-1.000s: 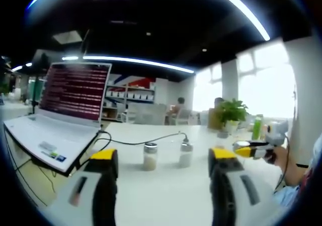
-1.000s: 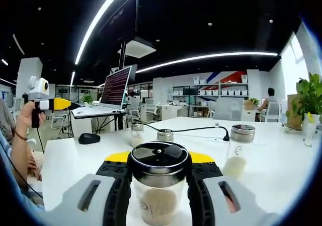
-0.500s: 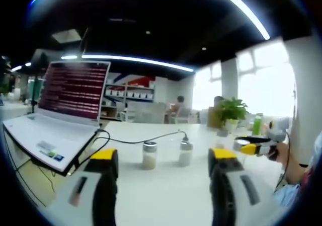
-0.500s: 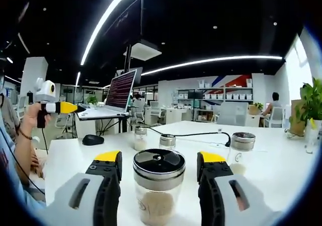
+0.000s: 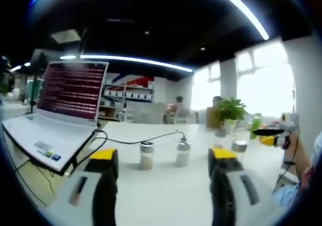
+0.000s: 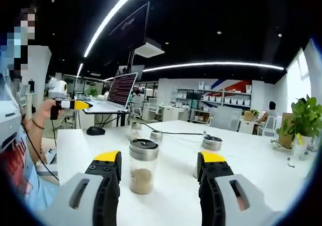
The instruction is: Rotate the seasoning bottle until the label or dispensing opening points toward the visible target arrow and the bottle remains upright within the marked orientation range
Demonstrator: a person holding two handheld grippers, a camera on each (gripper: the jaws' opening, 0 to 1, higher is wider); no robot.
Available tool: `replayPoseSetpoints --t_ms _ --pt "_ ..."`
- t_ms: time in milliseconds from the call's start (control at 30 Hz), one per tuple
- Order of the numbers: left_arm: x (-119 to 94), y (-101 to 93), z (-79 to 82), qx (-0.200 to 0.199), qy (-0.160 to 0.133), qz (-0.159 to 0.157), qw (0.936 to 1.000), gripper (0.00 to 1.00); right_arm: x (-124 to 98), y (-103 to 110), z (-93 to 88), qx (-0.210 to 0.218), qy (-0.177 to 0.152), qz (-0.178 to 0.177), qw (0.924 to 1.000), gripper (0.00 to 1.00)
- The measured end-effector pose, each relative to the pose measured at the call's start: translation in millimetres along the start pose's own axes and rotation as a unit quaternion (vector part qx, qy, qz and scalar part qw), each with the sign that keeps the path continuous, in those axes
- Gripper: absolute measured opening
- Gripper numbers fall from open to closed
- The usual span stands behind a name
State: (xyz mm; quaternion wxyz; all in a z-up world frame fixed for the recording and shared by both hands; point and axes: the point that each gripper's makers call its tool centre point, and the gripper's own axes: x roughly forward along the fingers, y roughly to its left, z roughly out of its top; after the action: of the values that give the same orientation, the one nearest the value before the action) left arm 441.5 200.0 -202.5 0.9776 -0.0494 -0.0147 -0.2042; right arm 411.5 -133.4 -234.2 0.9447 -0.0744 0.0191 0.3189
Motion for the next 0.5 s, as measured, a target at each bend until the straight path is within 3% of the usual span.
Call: replayPoseSetpoints --t_ms 267,367,500 --pt "5 -21.7 -4.1 0.008 0.007 -0.024 0.9996 0.78 -41 0 -27.5 0.038 0.019 -0.003 0.9991 0.63" --pt "8 -29.8 -6.0 0.013 0.011 -0.033 0.9993 0.78 -41 -5 -25.6 0.024 0.022 -0.014 0.9994 0.63" --pt "10 -37.4 -5.5 0.019 0.01 -0.043 0.9988 0.78 -40 -5 -18.5 0.028 0.002 -0.014 0.9995 0.63"
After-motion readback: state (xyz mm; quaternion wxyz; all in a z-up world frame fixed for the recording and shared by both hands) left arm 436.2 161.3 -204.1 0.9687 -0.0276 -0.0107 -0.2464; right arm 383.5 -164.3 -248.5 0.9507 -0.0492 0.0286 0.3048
